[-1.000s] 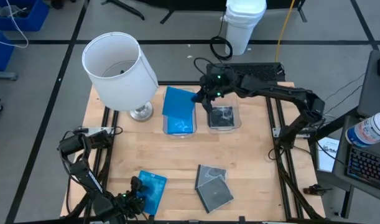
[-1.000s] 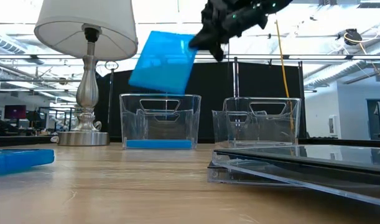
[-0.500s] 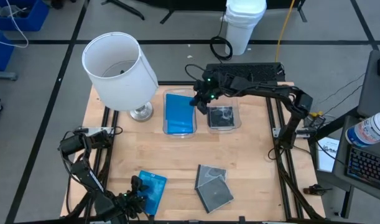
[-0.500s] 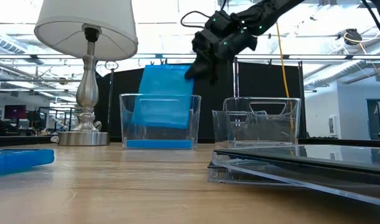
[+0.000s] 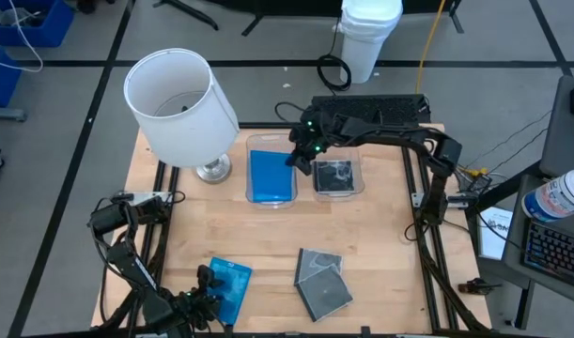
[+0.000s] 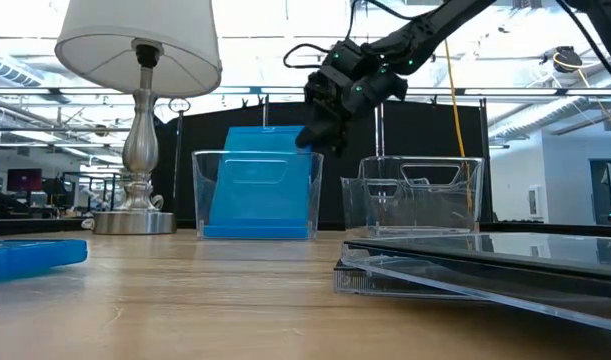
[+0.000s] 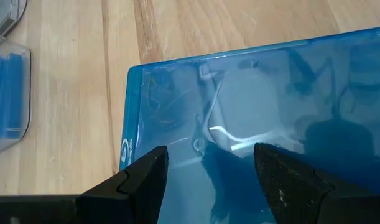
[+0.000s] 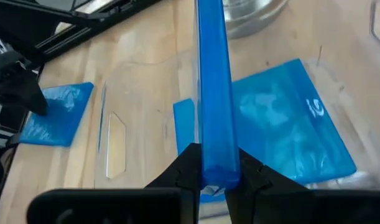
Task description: Pick & place jewel cases by type
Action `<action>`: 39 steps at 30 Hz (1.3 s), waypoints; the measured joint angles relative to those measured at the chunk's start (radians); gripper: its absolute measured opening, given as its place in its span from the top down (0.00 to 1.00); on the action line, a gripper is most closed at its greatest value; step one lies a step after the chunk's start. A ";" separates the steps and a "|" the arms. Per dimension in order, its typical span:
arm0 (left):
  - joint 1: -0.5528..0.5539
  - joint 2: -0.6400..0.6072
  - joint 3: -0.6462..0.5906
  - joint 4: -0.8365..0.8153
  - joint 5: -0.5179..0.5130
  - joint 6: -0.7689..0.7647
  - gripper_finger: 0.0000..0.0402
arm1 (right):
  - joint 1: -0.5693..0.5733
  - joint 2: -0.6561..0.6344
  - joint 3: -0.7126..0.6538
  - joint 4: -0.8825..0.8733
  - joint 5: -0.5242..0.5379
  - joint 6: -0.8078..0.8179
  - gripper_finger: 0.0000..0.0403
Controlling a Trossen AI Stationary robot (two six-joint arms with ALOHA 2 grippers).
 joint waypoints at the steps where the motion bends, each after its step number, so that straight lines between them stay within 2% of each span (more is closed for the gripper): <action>1: 0.000 0.000 0.000 0.001 0.002 0.000 0.40 | 0.000 0.003 0.001 0.000 0.000 -0.004 0.90; 5: 0.000 0.000 0.000 0.002 0.003 0.000 0.40 | 0.005 0.003 0.001 -0.004 0.010 -0.039 0.90; 11: 0.000 -0.001 0.000 0.003 0.003 -0.001 0.40 | 0.039 -0.004 0.001 -0.001 0.149 -0.102 0.86; 16: 0.000 -0.001 0.000 0.003 0.004 0.000 0.40 | 0.053 -0.004 0.001 -0.002 0.241 -0.130 0.76; 24: 0.000 -0.001 0.000 0.004 0.005 -0.005 0.40 | 0.053 -0.005 -0.001 0.032 0.324 -0.143 0.59; 30: 0.000 -0.001 0.000 0.004 0.002 0.035 0.40 | 0.057 -0.005 -0.001 0.112 0.324 -0.156 0.52; 39: 0.000 -0.001 0.000 0.003 -0.002 0.054 0.40 | 0.066 -0.006 0.016 0.166 0.322 -0.200 0.49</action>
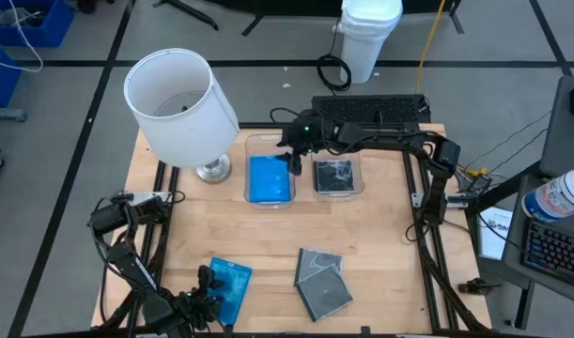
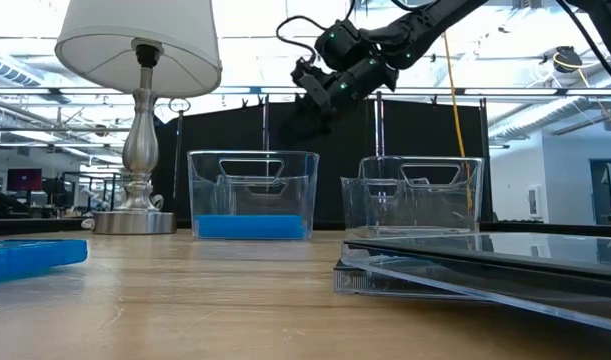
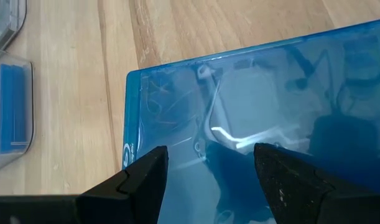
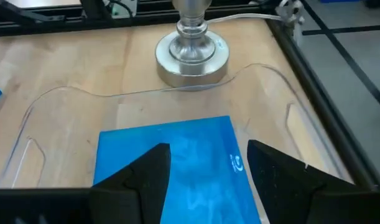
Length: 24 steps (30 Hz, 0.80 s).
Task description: Pick & place jewel cases by type
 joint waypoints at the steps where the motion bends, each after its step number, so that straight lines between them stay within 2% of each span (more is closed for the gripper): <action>1: 0.000 0.000 0.000 0.000 0.000 0.000 0.40 | 0.000 0.000 0.009 -0.002 0.002 -0.004 0.49; 9: 0.001 0.000 0.000 0.000 -0.008 0.001 0.40 | 0.059 -0.025 0.065 -0.006 0.002 0.015 0.50; 12: 0.002 0.000 0.000 0.001 -0.033 0.001 0.40 | 0.118 -0.072 0.066 -0.081 0.036 0.029 0.55; 19: 0.014 0.000 0.000 0.017 -0.166 0.014 0.40 | 0.346 -0.155 0.064 -0.479 0.251 0.162 0.78; 22: 0.034 0.000 0.000 0.061 -0.178 0.059 0.40 | 0.490 -0.164 0.043 -0.599 0.357 0.238 0.92; 24: 0.050 0.000 0.000 0.104 -0.174 0.120 0.40 | 0.585 -0.163 0.041 -0.675 0.425 0.299 0.98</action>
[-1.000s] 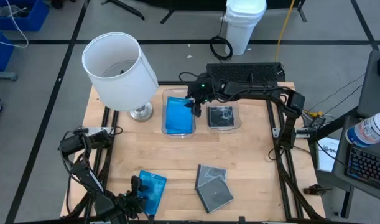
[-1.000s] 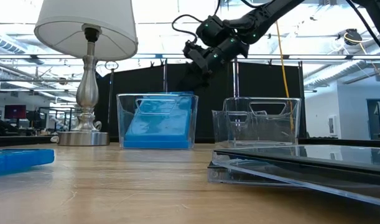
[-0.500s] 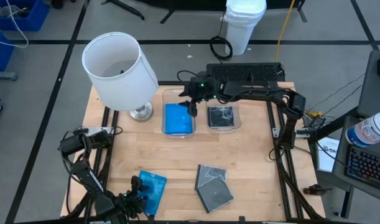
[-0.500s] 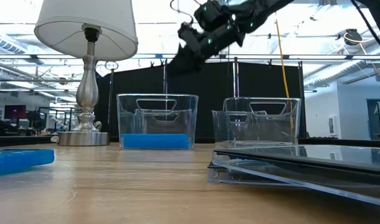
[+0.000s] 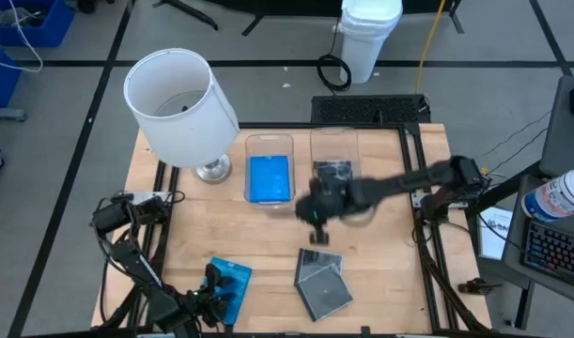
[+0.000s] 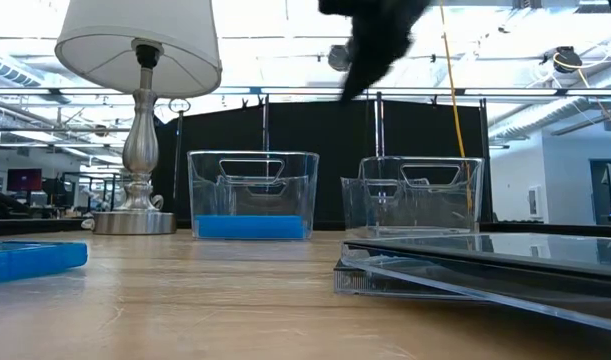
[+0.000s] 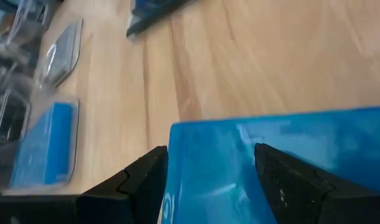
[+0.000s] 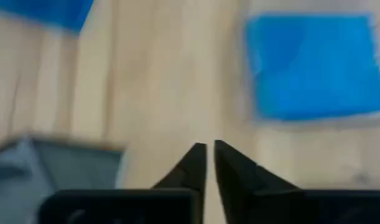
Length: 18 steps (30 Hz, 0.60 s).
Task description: Pick & place jewel cases by type
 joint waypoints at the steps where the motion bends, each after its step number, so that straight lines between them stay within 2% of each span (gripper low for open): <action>1: 0.009 0.000 0.000 0.029 0.005 0.041 0.40 | 0.046 0.000 0.000 -0.032 0.033 0.043 0.98; 5: 0.046 0.000 0.006 0.169 0.015 0.233 0.40 | 0.210 -0.002 0.000 -0.099 0.101 0.210 0.96; 13: 0.148 -0.001 0.061 0.397 0.023 0.560 0.40 | 0.462 -0.002 0.000 -0.177 0.097 0.557 0.99; 18: 0.255 -0.001 0.061 0.558 0.156 0.717 0.40 | 0.599 -0.001 -0.039 -0.165 0.153 0.789 1.00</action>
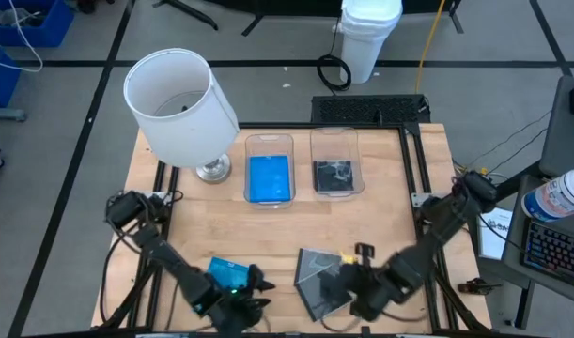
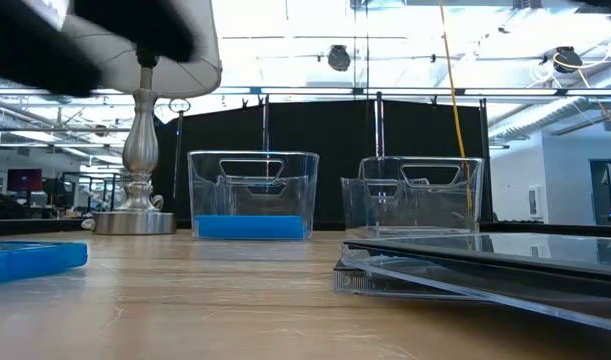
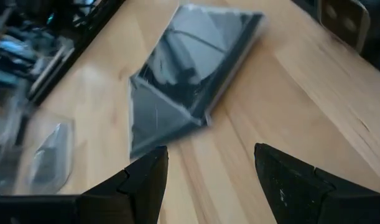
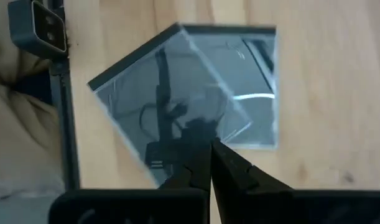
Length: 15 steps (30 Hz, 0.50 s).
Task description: Pick & place jewel cases by type
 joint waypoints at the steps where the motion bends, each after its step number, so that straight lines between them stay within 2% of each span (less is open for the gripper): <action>1: 0.020 0.000 0.000 0.025 0.038 0.023 0.40 | 0.021 0.000 -0.017 0.013 0.011 0.059 1.00; 6: 0.085 0.000 0.000 0.109 0.181 0.123 0.40 | 0.109 0.001 -0.100 0.110 0.033 0.305 1.00; 9: 0.107 0.000 0.000 0.133 0.313 0.156 0.40 | 0.160 0.001 -0.143 0.207 0.099 0.367 1.00; 12: 0.125 0.000 0.000 0.159 0.434 0.159 0.40 | 0.197 0.001 -0.183 0.242 0.098 0.457 0.99; 15: 0.140 0.000 -0.001 0.158 0.432 0.161 0.40 | 0.222 0.001 -0.245 0.319 0.079 0.508 0.96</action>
